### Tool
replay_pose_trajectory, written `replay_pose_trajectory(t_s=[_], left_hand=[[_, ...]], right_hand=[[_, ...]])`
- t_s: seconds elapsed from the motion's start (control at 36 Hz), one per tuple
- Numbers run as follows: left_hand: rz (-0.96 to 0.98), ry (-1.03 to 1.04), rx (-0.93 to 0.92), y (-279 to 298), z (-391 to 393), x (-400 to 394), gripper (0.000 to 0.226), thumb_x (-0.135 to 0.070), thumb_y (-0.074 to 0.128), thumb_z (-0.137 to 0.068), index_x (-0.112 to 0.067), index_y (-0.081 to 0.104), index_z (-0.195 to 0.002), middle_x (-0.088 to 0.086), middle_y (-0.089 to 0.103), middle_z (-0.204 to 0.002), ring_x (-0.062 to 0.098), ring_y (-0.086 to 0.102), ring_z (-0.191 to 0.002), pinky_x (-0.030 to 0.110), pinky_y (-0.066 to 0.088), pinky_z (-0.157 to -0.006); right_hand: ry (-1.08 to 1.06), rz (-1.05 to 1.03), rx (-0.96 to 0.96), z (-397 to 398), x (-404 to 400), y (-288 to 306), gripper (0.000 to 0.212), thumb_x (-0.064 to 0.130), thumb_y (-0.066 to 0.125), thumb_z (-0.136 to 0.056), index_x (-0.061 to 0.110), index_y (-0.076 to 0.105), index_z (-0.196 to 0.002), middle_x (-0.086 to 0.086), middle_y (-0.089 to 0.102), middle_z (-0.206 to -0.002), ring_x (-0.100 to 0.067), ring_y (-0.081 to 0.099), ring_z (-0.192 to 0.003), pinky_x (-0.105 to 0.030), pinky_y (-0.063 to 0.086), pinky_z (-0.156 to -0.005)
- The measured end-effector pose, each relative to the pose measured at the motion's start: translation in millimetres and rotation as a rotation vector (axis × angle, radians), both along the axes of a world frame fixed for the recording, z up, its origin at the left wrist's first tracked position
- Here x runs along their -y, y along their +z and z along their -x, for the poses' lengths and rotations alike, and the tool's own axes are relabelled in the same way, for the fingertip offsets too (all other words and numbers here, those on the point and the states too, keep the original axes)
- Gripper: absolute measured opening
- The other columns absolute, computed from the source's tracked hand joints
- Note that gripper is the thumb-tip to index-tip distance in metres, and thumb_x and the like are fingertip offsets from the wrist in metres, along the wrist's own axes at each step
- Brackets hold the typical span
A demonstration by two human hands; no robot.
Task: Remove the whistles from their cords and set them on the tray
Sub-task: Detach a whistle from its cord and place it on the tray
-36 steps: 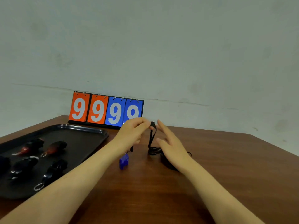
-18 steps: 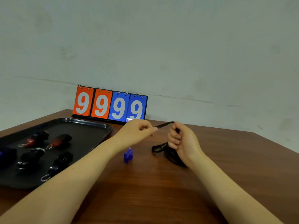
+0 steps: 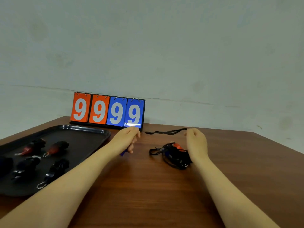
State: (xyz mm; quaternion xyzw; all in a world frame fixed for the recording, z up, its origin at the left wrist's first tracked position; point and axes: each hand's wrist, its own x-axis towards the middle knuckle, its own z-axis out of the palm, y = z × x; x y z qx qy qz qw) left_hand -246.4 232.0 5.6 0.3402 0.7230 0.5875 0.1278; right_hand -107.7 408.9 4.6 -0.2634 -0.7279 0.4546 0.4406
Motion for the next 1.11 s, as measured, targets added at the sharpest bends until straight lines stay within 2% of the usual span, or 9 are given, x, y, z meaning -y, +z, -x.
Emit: replay_pose_trajectory(t_s=[0.06, 0.11, 0.22, 0.39, 0.53, 0.64, 0.78, 0.94, 1.11], left_hand=[[-0.071, 0.018, -0.030, 5, -6, 1, 0.026, -0.021, 0.039, -0.101, -0.007, 0.056, -0.087, 0.001, 0.043, -0.059, 0.008, 0.040, -0.038, 0.022, 0.043, -0.043], [-0.100, 0.003, -0.099, 9, -14, 1, 0.028, -0.022, 0.038, -0.101, -0.009, 0.058, -0.086, 0.001, 0.043, -0.059, 0.009, 0.039, -0.039, 0.022, 0.043, -0.044], [-0.045, -0.016, -0.409, 10, -32, 0, 0.032, -0.028, 0.039, -0.101, -0.018, 0.059, -0.078, -0.011, 0.047, -0.052, 0.002, 0.045, -0.044, 0.021, 0.044, -0.050], [-0.227, -0.027, -0.207, 14, -36, -5, 0.033, -0.020, 0.042, -0.100, -0.015, 0.060, -0.073, -0.008, 0.051, -0.051, 0.009, 0.049, -0.051, 0.025, 0.047, -0.059], [0.011, 0.193, 0.132, 19, -14, -15, 0.014, -0.016, 0.055, -0.093, -0.015, 0.058, -0.079, -0.001, 0.054, -0.058, 0.012, 0.050, -0.053, 0.023, 0.045, -0.057], [0.225, 0.095, -0.295, 0, -11, -5, 0.013, -0.026, 0.054, -0.095, -0.017, 0.064, -0.091, -0.009, 0.054, -0.073, 0.004, 0.050, -0.066, 0.019, 0.044, -0.065], [0.282, -0.058, -0.357, -1, -22, -6, 0.029, -0.033, 0.044, -0.100, -0.021, 0.062, -0.080, -0.008, 0.061, -0.070, 0.006, 0.055, -0.065, 0.023, 0.048, -0.071], [0.226, -0.094, 0.107, 6, -28, -18, 0.026, -0.015, 0.039, -0.099, -0.012, 0.051, -0.076, 0.004, 0.050, -0.066, 0.015, 0.046, -0.057, 0.024, 0.043, -0.051], [0.287, -0.077, 0.110, 13, -27, -21, 0.014, -0.006, 0.046, -0.095, -0.014, 0.055, -0.087, 0.012, 0.047, -0.112, 0.024, 0.048, -0.095, 0.029, 0.045, -0.071]], right_hand=[[-0.064, -0.251, 0.245, 2, 4, -4, 0.031, 0.021, 0.045, -0.092, 0.011, 0.055, -0.119, -0.007, 0.056, -0.110, -0.022, 0.053, -0.103, -0.039, 0.047, -0.080], [-0.061, -0.384, 0.372, 3, 7, -5, 0.059, 0.026, 0.050, -0.089, 0.016, 0.034, -0.145, -0.007, 0.038, -0.142, -0.025, 0.027, -0.137, -0.044, 0.036, -0.107], [0.168, -0.541, 0.247, 3, 23, -4, 0.072, 0.021, 0.053, -0.089, 0.025, 0.019, -0.152, 0.005, 0.022, -0.154, -0.010, 0.011, -0.144, -0.035, 0.022, -0.116], [0.474, -0.282, 0.183, 15, 53, -13, 0.018, 0.027, 0.046, -0.099, 0.026, 0.055, -0.115, 0.007, 0.062, -0.103, -0.006, 0.058, -0.095, -0.023, 0.044, -0.084], [0.405, -0.017, 0.111, 20, 49, -10, 0.026, 0.024, 0.038, -0.101, 0.013, 0.053, -0.083, 0.004, 0.041, -0.063, -0.011, 0.038, -0.053, -0.026, 0.034, -0.053], [0.414, 0.245, -0.107, 16, 41, -4, 0.030, 0.020, 0.038, -0.103, 0.011, 0.048, -0.076, 0.005, 0.031, -0.056, -0.011, 0.026, -0.049, -0.026, 0.025, -0.048], [0.389, 0.400, -0.247, 15, 33, -1, 0.028, 0.019, 0.038, -0.103, 0.010, 0.051, -0.080, 0.005, 0.030, -0.053, -0.010, 0.025, -0.047, -0.023, 0.024, -0.043], [0.365, 0.567, -0.358, 10, 23, 2, 0.036, 0.023, 0.051, -0.099, 0.015, 0.043, -0.065, 0.007, 0.030, -0.047, -0.009, 0.025, -0.042, -0.021, 0.024, -0.039], [0.346, 0.616, -0.367, 9, 19, 1, 0.031, 0.025, 0.055, -0.097, 0.016, 0.046, -0.069, 0.007, 0.031, -0.047, -0.007, 0.026, -0.041, -0.019, 0.024, -0.037]])
